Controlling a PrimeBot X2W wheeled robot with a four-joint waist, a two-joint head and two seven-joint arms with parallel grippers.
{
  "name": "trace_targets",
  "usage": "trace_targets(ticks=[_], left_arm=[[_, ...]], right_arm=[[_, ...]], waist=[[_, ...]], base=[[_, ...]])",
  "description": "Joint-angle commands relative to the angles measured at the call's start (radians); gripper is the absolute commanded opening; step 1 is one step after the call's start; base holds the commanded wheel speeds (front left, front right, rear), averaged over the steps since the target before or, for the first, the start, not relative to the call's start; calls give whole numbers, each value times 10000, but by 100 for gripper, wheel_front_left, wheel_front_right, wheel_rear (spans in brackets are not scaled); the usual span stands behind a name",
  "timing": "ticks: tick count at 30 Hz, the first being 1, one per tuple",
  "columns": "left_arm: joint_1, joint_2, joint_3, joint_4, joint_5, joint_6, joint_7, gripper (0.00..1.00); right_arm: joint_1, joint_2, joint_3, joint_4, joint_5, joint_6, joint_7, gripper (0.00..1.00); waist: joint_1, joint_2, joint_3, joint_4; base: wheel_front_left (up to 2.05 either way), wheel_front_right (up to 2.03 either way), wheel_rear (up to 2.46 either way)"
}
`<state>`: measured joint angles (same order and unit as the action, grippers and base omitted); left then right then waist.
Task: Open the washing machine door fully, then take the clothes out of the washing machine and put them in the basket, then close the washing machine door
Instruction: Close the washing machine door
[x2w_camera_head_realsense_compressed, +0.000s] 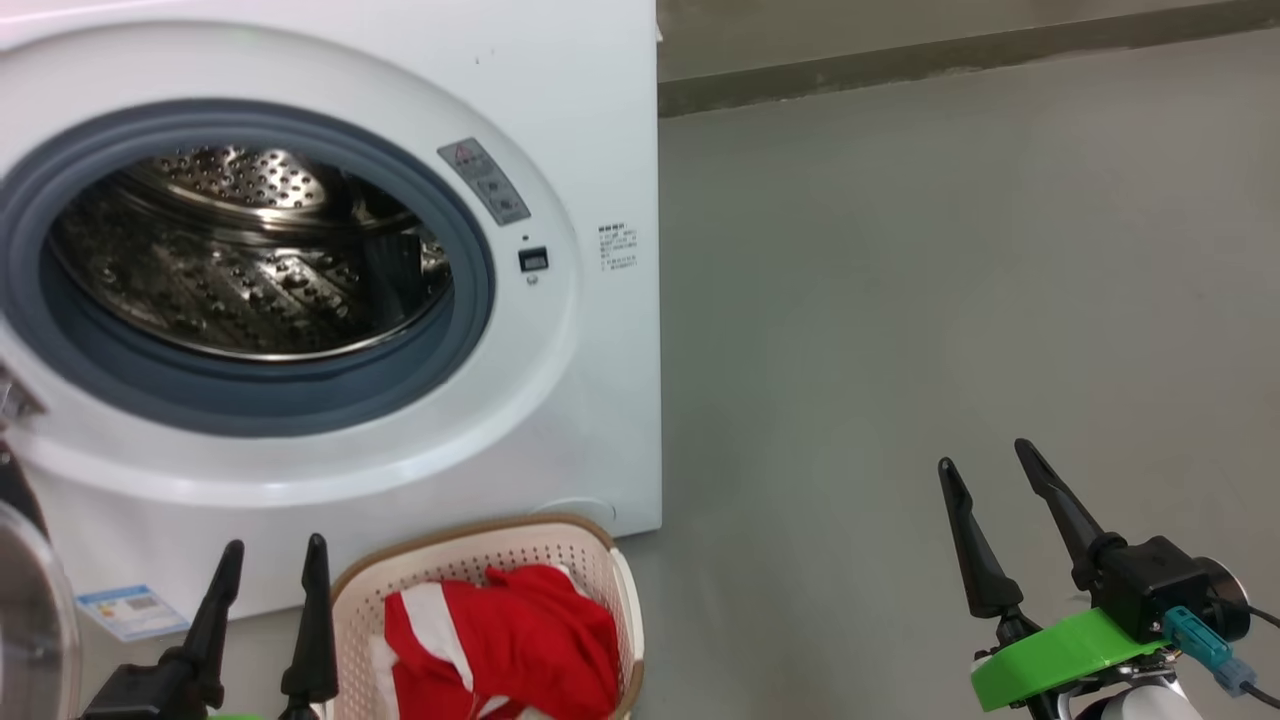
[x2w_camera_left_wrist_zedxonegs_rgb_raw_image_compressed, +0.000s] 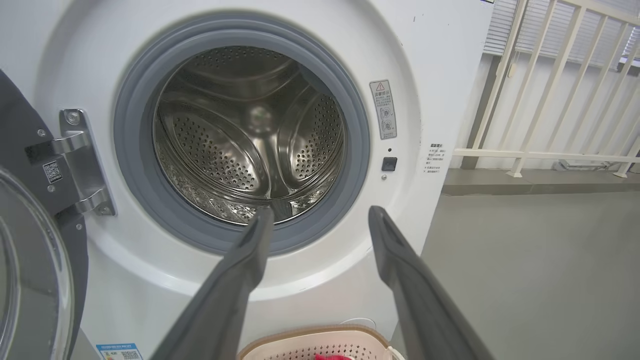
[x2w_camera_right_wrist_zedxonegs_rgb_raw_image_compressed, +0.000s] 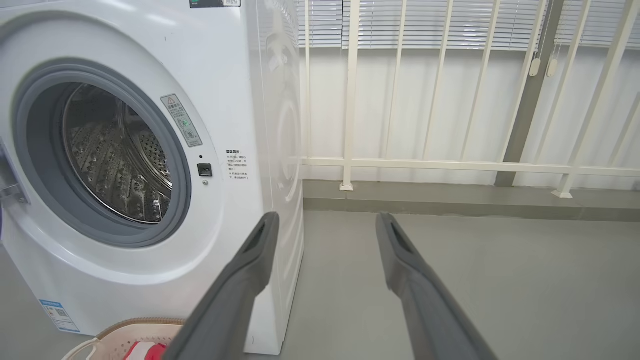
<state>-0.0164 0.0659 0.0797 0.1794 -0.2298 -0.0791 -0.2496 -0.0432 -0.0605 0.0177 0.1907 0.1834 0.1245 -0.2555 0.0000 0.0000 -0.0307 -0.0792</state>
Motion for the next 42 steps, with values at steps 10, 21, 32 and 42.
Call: trace_targets(ticks=[10,21,32,42], left_arm=[[-145,288,216,-286,-53,-80,-122,100],[-181,273,231,-332,-85,32,-122,100],[-161,208,282,-489,-30,191,-122,100],[-64,123,211,-686,-125,196,-122,100]], right_arm=[[-200,-79,235,-241,19,62,-63,100],[-269,-87,288,-234,57,62,-63,100],[-246,-161,339,-293,26,62,-63,100],[-246,-292,532,-396,46,62,-63,100]], waist=[[0,0,27,48],[0,0,118,104],[0,0,159,731],[0,0,207,1783]], base=[[-122,122,0],[-15,15,0],[0,0,0],[0,0,0]])
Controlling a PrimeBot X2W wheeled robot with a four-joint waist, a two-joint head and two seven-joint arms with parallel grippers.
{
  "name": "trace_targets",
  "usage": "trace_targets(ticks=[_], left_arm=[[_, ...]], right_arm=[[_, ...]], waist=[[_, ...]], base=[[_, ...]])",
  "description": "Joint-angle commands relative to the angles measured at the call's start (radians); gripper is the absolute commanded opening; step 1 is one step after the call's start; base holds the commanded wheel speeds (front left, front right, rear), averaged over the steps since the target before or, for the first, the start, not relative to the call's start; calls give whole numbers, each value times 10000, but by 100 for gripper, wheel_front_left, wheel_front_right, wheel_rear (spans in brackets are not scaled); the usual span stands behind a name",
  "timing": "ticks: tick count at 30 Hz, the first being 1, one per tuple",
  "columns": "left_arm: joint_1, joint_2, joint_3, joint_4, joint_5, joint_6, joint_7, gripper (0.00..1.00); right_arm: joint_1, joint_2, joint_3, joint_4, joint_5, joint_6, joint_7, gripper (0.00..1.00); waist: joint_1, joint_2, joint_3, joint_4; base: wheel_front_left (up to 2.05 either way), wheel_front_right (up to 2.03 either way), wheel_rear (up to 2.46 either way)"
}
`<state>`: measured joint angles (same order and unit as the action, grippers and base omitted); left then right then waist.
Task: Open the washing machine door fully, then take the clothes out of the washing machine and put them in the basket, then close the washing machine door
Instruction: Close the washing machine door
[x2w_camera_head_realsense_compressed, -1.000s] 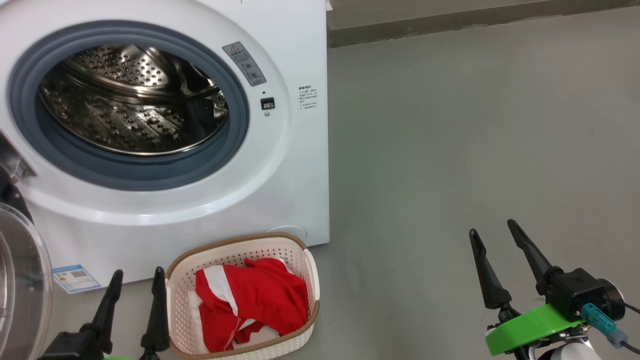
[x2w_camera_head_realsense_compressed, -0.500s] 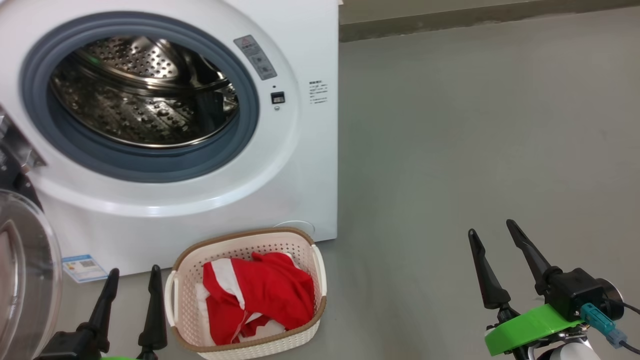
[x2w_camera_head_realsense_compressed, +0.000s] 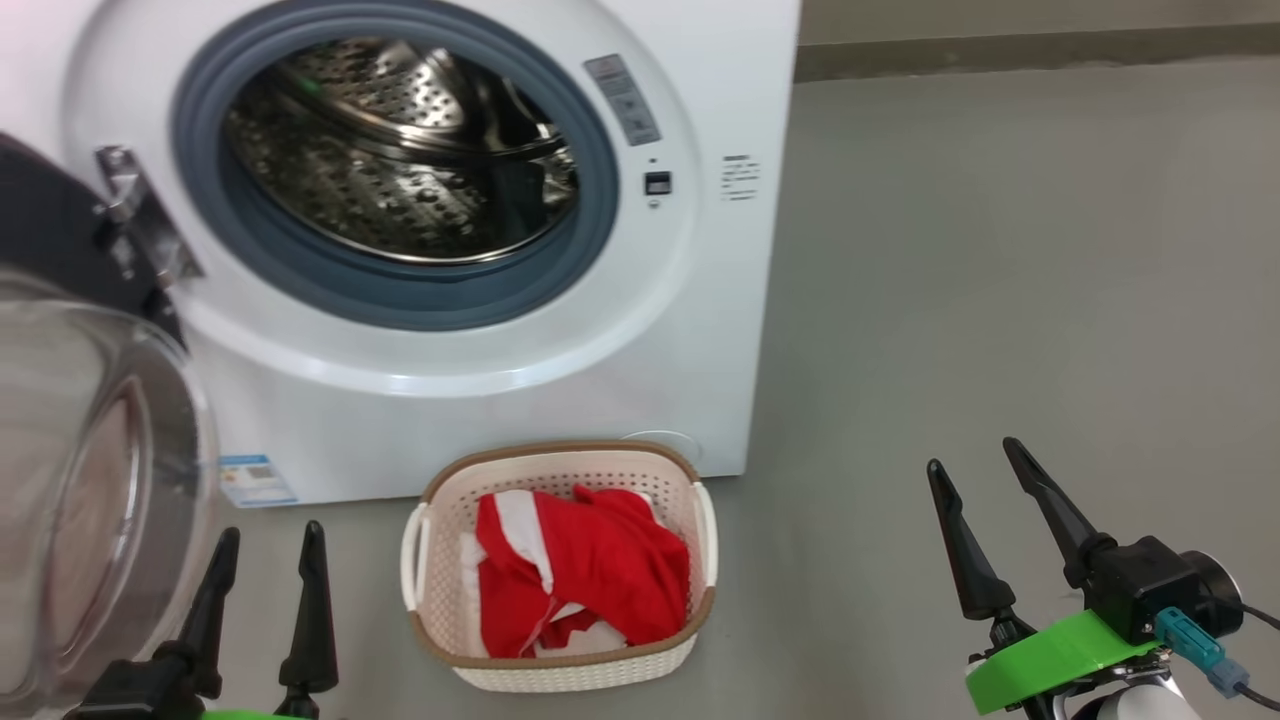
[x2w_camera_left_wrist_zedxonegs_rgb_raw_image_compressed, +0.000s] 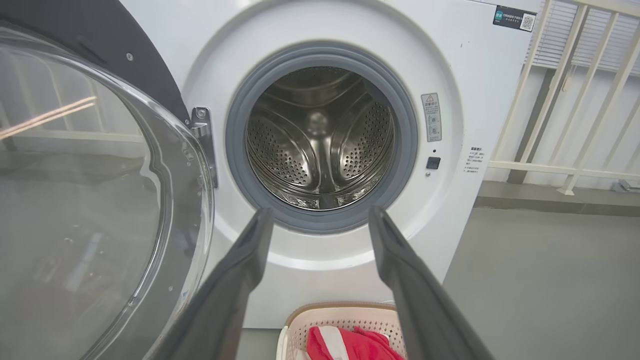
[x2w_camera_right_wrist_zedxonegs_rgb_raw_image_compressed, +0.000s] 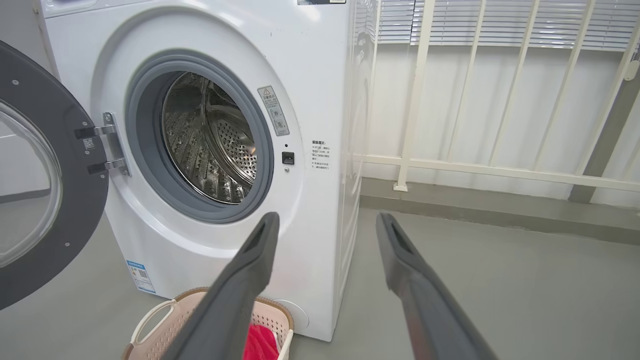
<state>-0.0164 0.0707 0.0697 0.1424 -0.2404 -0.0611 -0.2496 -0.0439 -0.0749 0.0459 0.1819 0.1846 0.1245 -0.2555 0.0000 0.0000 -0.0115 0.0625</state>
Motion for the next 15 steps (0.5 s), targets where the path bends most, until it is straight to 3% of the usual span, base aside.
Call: trace_targets(ticks=[1,15], left_arm=[[-54,72,309,-337,-11,32,-122,100],[90,119,213,-568,167,207,-122,100]], right_arm=[[-237,-161,275,-328,32,62,-63,100],[-180,-179,437,-519,63,62,-63,100]], waist=[[0,0,10,473],[0,0,-109,1853]], base=[[0,0,0],[0,0,0]])
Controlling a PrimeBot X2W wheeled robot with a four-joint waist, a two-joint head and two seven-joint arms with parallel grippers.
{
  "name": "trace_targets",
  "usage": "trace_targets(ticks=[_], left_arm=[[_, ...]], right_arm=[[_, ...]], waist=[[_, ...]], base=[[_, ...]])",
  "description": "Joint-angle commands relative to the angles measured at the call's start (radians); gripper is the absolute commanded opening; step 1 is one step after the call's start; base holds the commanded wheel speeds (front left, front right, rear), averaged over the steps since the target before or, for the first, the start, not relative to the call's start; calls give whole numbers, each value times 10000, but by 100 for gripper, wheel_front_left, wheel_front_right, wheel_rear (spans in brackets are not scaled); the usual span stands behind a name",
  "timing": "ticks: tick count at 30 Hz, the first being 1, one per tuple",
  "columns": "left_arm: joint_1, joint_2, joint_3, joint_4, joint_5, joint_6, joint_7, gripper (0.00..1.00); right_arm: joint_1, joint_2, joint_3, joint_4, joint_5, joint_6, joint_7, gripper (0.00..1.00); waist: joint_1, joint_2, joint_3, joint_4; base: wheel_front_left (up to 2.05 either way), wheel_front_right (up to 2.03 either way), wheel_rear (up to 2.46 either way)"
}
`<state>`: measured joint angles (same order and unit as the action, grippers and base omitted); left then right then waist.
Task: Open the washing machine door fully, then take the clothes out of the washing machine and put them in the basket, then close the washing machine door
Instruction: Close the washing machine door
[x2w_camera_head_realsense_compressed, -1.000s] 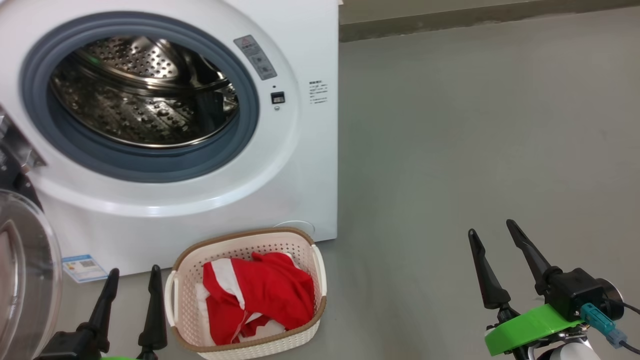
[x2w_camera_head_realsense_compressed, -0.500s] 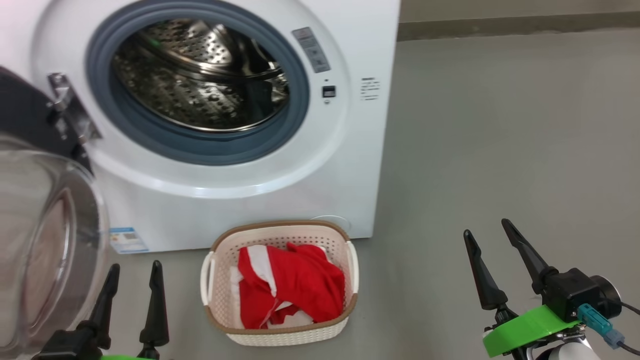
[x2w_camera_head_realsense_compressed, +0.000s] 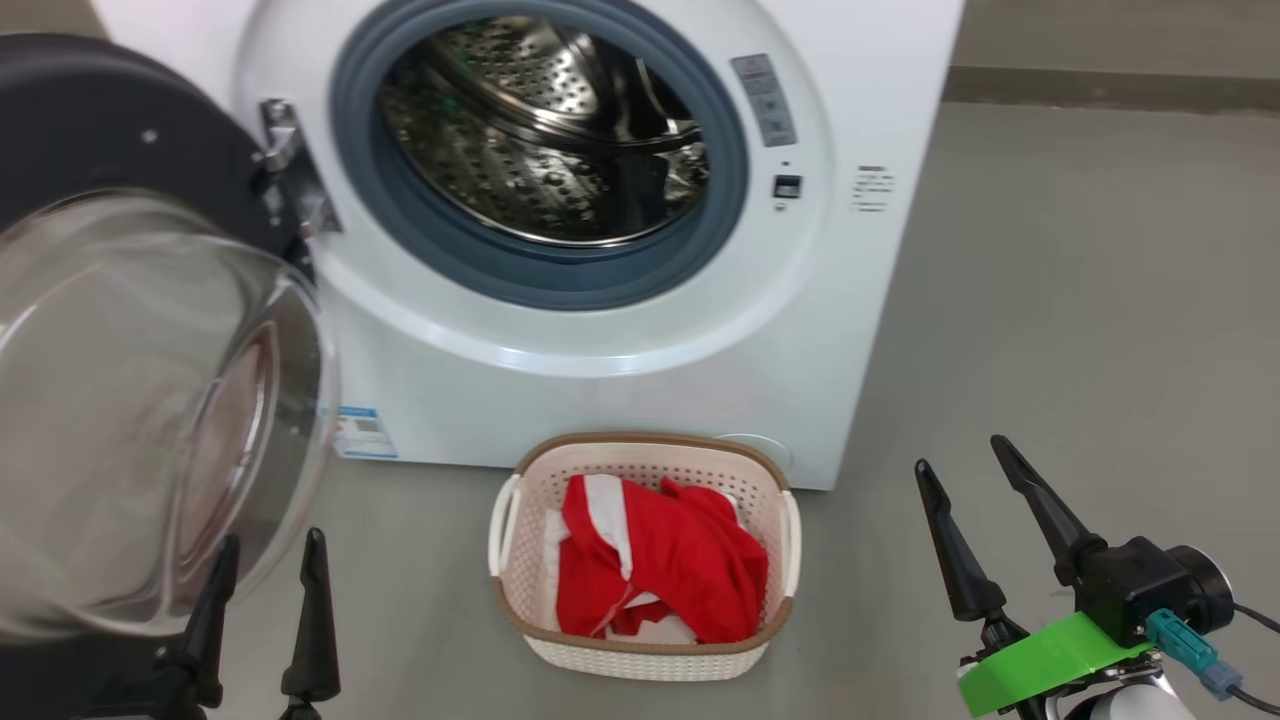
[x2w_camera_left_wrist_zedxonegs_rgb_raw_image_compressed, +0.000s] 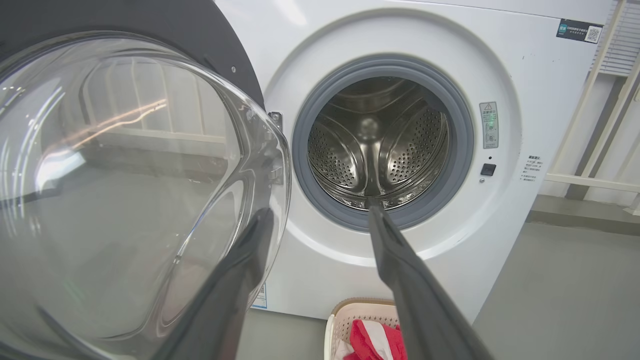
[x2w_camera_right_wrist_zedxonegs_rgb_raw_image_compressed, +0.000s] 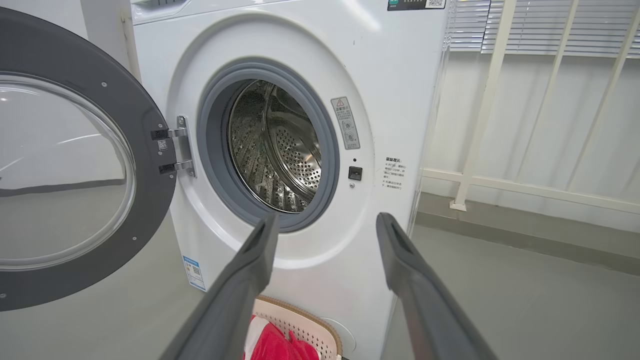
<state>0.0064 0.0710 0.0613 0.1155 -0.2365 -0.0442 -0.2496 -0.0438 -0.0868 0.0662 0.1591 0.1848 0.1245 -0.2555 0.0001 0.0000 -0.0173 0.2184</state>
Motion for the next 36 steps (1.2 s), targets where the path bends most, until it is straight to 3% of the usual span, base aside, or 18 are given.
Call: trace_targets(ticks=[1,16,27,28,29,30,36], left_arm=[[-119,121,306,-316,139,54,-122,100],[-4,281,328,-245,278,315,-106,100],[48,388,362,-208,100,359,19,100],[51,399,360,-213,85,356,22,50],[52,415,359,-222,73,350,22,13],[47,437,356,-237,69,341,19,0],[-287,676,419,-743,258,395,-54,0]], right_arm=[[-185,-53,257,-289,66,62,-63,100],[-299,132,445,-191,90,62,-63,100],[-305,185,570,-108,102,62,-63,100],[-312,187,580,-101,108,62,-63,100],[-320,188,583,-97,114,62,-63,100],[-327,189,581,-95,120,62,-63,100],[-315,183,555,-71,129,62,-63,100]], waist=[[-1,0,-60,387],[-1,0,-242,1748],[-1,0,-354,2005],[-1,0,-354,1997],[-1,0,-352,1987],[-1,0,-348,1974],[-1,0,-318,1893]], base=[[0,0,0],[0,0,0],[0,0,0],[0,0,0],[0,0,0],[0,0,0],[0,0,0]])
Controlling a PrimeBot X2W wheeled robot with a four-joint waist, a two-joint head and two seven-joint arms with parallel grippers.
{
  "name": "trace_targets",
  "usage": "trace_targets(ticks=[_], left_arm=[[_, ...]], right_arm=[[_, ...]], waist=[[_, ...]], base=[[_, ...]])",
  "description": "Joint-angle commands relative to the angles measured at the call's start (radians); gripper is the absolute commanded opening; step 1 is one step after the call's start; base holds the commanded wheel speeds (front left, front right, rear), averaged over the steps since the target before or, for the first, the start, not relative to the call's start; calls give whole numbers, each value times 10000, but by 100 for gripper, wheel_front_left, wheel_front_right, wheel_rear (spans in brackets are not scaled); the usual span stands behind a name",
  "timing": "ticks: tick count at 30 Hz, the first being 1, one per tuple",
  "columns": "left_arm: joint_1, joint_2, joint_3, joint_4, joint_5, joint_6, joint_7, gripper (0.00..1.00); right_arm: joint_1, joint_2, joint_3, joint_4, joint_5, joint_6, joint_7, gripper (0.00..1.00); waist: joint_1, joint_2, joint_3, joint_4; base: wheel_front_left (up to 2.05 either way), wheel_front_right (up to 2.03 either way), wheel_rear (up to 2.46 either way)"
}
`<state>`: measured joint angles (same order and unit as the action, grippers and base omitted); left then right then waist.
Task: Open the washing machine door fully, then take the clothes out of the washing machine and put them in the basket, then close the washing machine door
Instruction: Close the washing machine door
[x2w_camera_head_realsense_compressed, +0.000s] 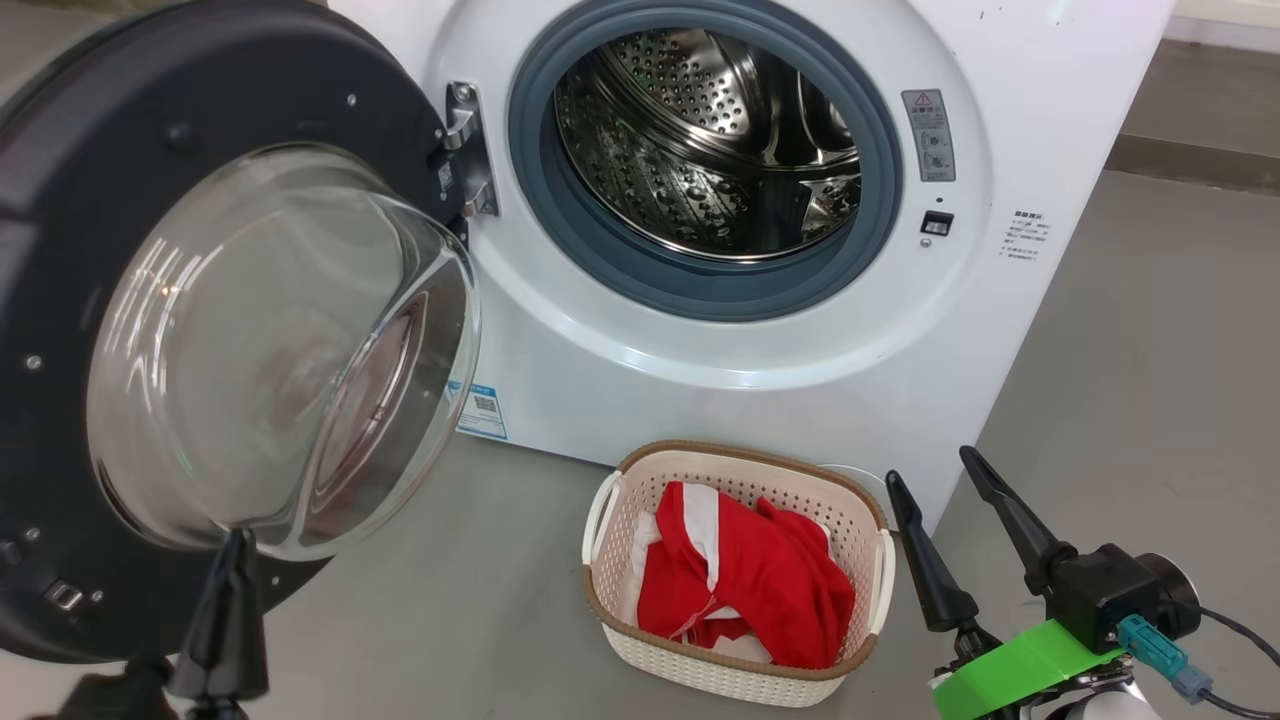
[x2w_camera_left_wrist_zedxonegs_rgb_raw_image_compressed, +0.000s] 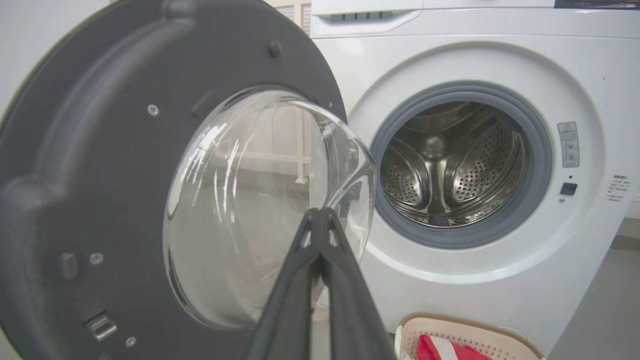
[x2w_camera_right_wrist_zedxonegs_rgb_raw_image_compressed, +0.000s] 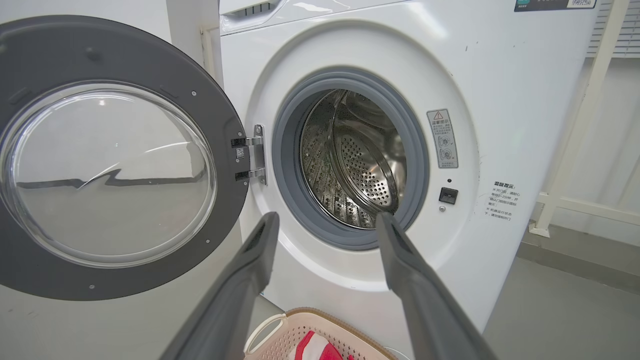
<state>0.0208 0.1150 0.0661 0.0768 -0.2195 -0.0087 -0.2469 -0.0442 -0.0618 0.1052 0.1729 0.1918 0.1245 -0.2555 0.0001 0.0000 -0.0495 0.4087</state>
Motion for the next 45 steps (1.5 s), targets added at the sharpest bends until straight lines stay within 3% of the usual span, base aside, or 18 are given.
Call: trace_targets(ticks=[1,13,18,23,34,41,45], left_arm=[[-549,315,440,-530,128,66,-95,0],[-2570,1788,1763,-1420,459,456,-141,0],[-3563,2317,2544,-968,33,553,-145,0],[-4730,2462,3518,479,-952,760,-118,0],[-6563,2822,5145,3845,-3213,1526,2199,0],[-6895,3071,5969,5137,-4894,1304,4491,0],[-6823,3190,6260,5476,-5621,956,5508,0]], right_arm=[[-313,-65,163,-208,55,62,-63,100],[-377,-159,148,-214,-3,62,-63,100],[-407,-178,120,-192,-73,62,-63,100],[-432,-172,131,-122,-134,62,-63,100],[-509,-127,208,35,-216,62,-63,100],[-439,-116,208,82,-232,62,-63,100],[-430,-102,244,92,-221,62,-63,100]], waist=[[-1,0,12,-19],[-1,0,114,-225],[-1,0,192,-384],[-1,0,238,-491],[-1,0,264,-727],[-1,0,232,-819],[-1,0,222,-881]], base=[[0,0,0],[0,0,0],[0,0,0],[0,0,0],[0,0,0],[0,0,0],[0,0,0]])
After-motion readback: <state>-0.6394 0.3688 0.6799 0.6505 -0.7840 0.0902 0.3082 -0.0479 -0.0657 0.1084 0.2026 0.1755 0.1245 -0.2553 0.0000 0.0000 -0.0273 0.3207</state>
